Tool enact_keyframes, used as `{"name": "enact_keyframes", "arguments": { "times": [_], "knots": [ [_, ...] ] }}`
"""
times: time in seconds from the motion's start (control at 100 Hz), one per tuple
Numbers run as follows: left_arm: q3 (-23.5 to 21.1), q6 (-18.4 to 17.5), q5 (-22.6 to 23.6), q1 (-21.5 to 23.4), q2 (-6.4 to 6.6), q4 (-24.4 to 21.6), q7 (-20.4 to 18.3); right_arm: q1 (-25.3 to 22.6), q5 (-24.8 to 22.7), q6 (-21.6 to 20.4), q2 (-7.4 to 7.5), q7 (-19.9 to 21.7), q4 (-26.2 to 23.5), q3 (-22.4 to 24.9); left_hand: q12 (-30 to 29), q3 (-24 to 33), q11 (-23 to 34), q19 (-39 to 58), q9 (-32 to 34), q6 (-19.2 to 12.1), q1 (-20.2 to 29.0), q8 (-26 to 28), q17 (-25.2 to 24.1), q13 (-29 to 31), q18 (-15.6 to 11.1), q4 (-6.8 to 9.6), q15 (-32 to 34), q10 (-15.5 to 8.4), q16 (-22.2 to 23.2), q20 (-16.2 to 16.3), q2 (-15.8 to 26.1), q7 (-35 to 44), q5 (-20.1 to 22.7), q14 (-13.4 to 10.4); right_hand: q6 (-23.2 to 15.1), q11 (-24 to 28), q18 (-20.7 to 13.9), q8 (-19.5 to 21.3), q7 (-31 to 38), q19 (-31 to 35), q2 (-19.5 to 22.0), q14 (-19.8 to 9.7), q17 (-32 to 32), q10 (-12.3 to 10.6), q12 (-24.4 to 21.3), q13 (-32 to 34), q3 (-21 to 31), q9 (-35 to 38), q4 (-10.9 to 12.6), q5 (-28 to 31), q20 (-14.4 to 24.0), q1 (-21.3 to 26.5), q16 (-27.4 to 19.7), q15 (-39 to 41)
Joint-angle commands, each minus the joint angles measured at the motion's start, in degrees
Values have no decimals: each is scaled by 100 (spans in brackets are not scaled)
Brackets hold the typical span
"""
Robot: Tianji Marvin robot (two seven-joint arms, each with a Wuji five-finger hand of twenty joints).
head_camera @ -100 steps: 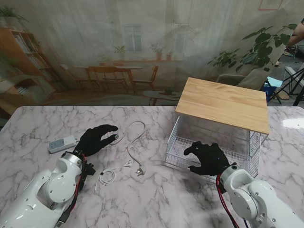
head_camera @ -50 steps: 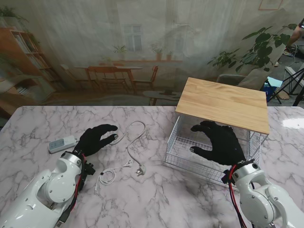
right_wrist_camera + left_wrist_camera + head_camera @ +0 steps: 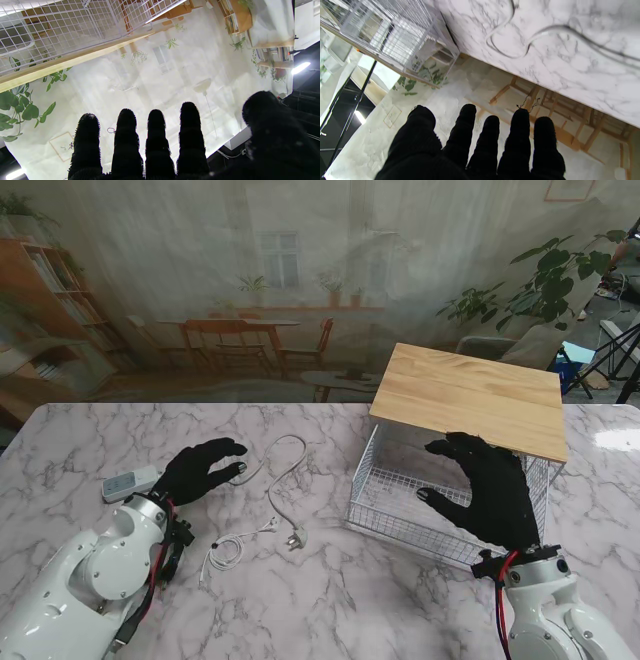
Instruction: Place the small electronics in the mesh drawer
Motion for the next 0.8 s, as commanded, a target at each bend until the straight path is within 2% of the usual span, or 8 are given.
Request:
{"name": "enact_keyframes", "arguments": {
  "times": [0.0, 0.09, 0.24, 0.54, 0.63, 0.79],
  "knots": [
    [-65, -40, -51, -181, 95, -64, -238, -53, -19, -38, -34, -79, 44, -55, -220, -147, -246, -232, -502, -88, 16, -64, -44, -277, -376, 60, -240, -123, -163, -145, 197, -195, -321, -189, -90, -158, -71, -95, -117, -128, 143, -164, -88, -109, -40, 40, -97, 51, 110, 139, -88, 57, -77, -469],
    [-216, -116, 92, -353, 186, -9, -616, -70, -24, -43, -42, -165, 114, -105, -416, -175, -447, -378, -1023, -90, -66, -130, -140, -556, -617, 35, -365, -150, -283, -225, 125, -353, -631, -310, -89, -173, -70, -100, -133, -130, 149, -159, -88, -94, -40, 44, -113, 77, 112, 167, -84, 57, -81, -489],
    [-529, -325, 581, -583, 282, 346, -787, -96, 138, -42, -63, -143, 182, -112, -448, -185, -343, -425, -962, -58, -170, -153, -121, -571, -665, 25, -299, -136, -295, -256, -62, -410, -728, -289, -52, -204, -69, -103, -161, -156, 157, -148, -101, -72, -40, 8, -142, 76, 114, 207, -84, 83, -86, -528],
    [-1024, -544, 1736, -790, 436, 1216, -612, -69, 257, -86, -77, -109, 225, -84, -376, -149, -211, -399, -858, -11, -235, -150, -92, -568, -641, 35, -236, -133, -288, -248, -237, -420, -765, -289, -24, -199, -92, -96, -194, -230, 188, -143, -94, -39, -22, 10, -203, 69, 118, 227, -70, 86, -71, -541],
    [-1016, -456, 1897, -909, 463, 1521, -526, -47, 270, -78, -73, -75, 233, -97, -366, -143, -203, -382, -866, 18, -232, -147, -73, -557, -696, 41, -221, -103, -284, -241, -321, -416, -768, -321, -20, -188, -92, -91, -199, -241, 199, -129, -89, -44, -14, 10, -218, 77, 119, 234, -58, 79, -64, -541],
    [-861, -276, 2022, -1203, 501, 2025, -447, -3, 297, -46, -67, -13, 245, -116, -481, -108, -278, -448, -1116, 150, -353, -262, -47, -597, -870, 72, -220, -63, -327, -280, -726, -565, -922, -425, -5, -175, -85, -80, -203, -252, 213, -129, -75, -34, -4, 1, -238, 73, 124, 250, -31, 99, -58, -546]
  ]
}}
